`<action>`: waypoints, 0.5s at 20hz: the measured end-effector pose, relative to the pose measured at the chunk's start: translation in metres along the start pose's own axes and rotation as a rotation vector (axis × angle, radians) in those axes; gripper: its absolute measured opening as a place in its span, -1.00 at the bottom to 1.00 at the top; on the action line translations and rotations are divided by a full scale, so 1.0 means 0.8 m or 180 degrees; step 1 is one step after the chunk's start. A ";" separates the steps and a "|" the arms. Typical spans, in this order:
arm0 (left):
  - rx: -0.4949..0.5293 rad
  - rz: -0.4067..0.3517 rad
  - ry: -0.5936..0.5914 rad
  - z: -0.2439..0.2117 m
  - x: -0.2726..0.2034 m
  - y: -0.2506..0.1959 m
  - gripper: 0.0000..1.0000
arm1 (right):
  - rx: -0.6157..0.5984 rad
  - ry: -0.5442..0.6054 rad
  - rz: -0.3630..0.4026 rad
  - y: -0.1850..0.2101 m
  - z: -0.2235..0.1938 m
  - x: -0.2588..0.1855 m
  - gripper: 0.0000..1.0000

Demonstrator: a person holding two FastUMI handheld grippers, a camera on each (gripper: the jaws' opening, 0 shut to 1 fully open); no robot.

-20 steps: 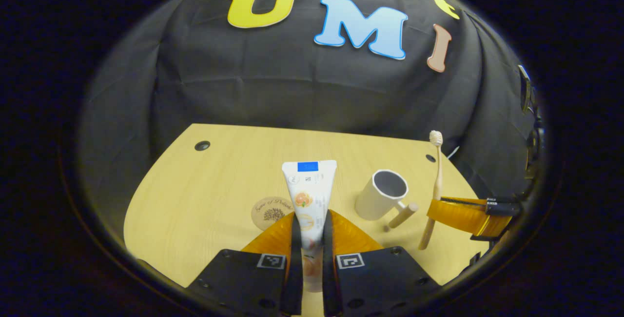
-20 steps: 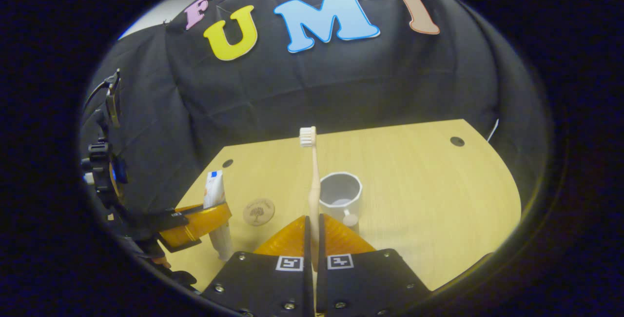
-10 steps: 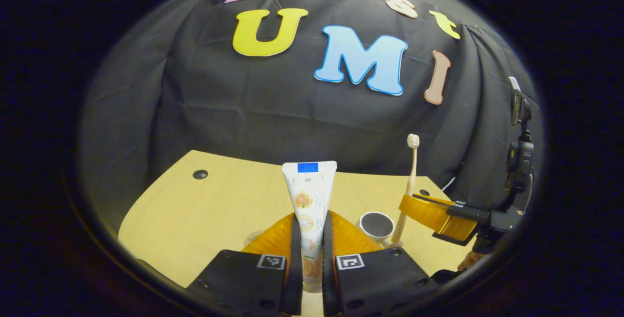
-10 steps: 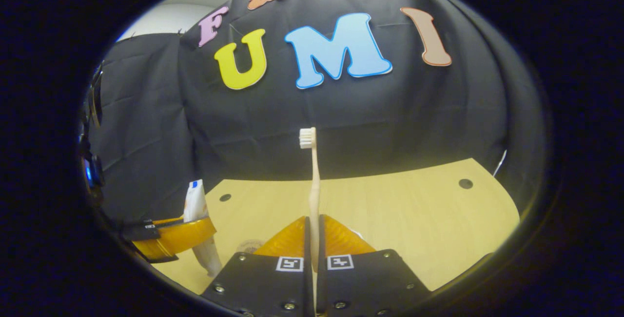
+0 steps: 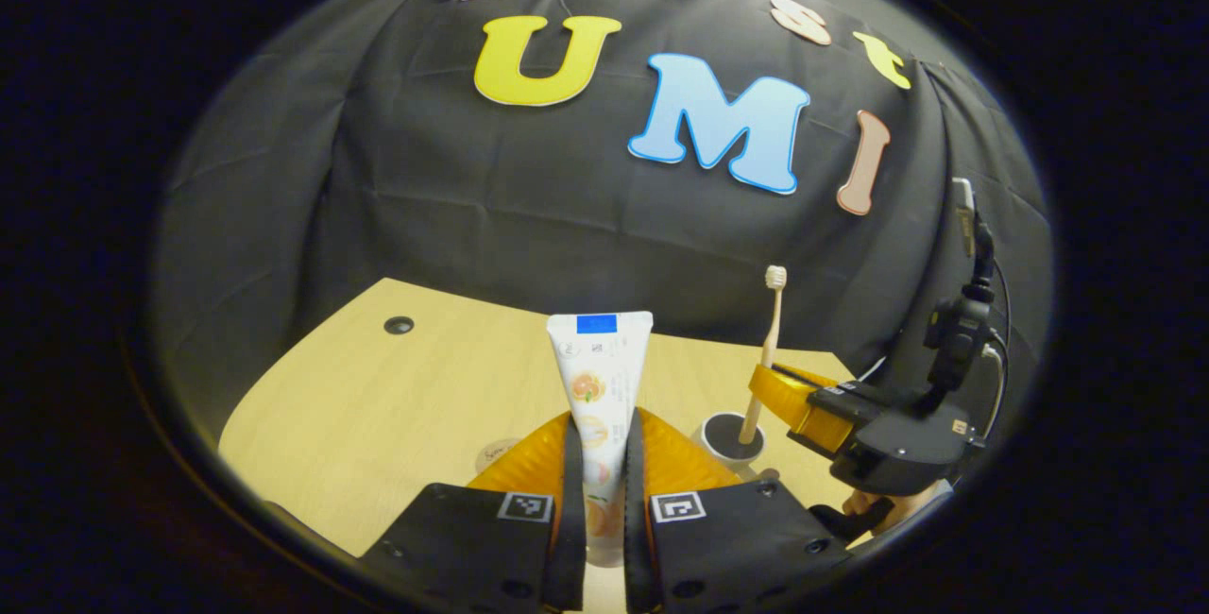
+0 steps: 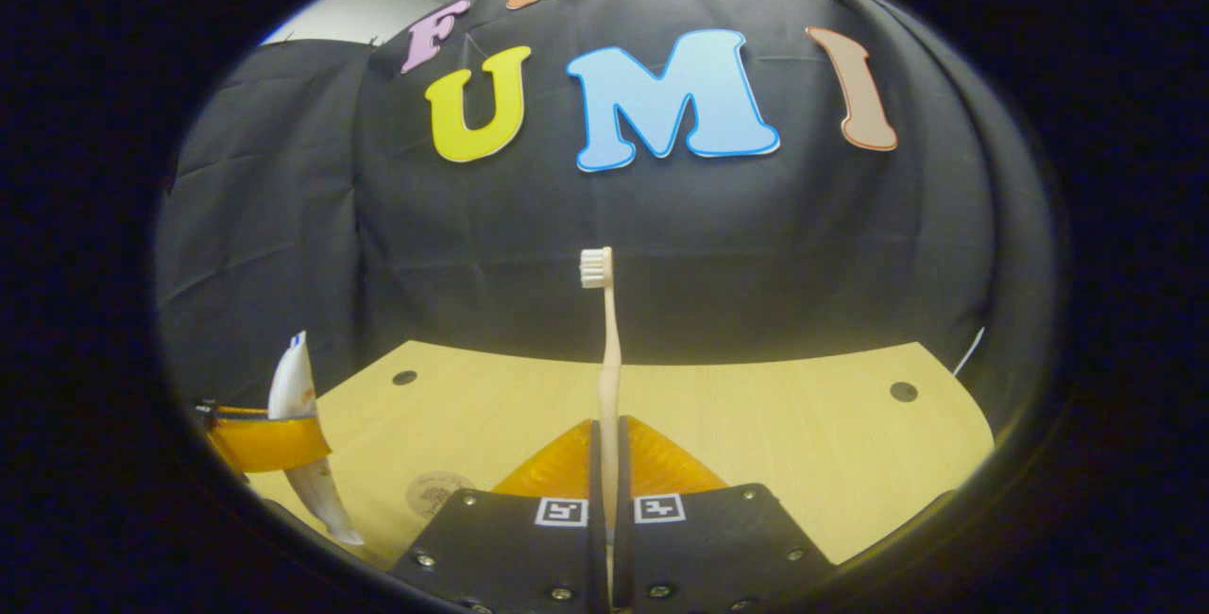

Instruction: Put the toothbrush and toothpaste on the desktop into the cup, then pick up the cup and place it on the coaster on the desktop.

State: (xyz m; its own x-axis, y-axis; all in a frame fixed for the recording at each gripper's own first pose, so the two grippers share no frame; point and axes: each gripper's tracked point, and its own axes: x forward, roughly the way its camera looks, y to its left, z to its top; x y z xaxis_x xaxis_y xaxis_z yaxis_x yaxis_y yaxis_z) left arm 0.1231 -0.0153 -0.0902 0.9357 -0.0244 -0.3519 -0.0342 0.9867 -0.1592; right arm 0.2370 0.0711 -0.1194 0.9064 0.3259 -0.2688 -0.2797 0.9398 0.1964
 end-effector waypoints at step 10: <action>-0.0023 0.0100 0.0083 -0.012 -0.001 0.011 -0.53 | -0.0091 0.0177 -0.0039 -0.005 -0.021 0.017 -0.88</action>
State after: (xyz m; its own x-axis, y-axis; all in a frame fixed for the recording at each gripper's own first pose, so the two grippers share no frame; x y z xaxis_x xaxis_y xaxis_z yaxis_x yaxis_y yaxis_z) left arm 0.1185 -0.0078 -0.0999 0.9247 0.0022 -0.3807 -0.0659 0.9858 -0.1544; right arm 0.2453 0.0734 -0.1395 0.8911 0.3187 -0.3232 -0.2782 0.9461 0.1658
